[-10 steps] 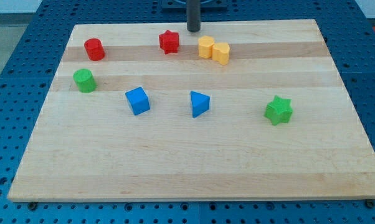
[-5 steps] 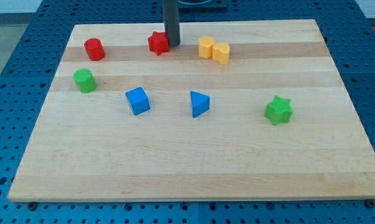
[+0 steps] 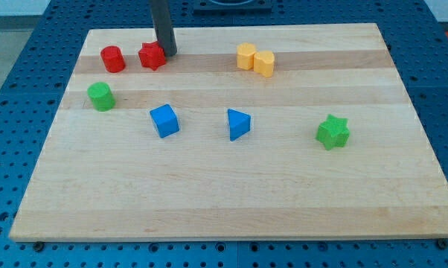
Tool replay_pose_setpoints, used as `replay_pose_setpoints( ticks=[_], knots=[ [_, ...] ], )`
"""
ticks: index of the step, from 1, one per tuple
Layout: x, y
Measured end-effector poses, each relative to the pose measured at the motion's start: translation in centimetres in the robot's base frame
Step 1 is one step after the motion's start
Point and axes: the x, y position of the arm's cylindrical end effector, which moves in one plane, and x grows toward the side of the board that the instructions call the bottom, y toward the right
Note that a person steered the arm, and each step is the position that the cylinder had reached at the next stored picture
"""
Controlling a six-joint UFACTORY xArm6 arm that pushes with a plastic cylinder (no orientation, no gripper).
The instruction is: Move the red star to the right of the red circle
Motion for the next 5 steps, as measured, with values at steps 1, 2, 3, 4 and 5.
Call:
replay_pose_setpoints(
  ticks=[1,2,3,4,5],
  knots=[
    [0.0,-1.5],
    [0.0,-1.5],
    [0.0,-3.7],
    [0.0,-4.1],
    [0.0,-6.3]
  ],
)
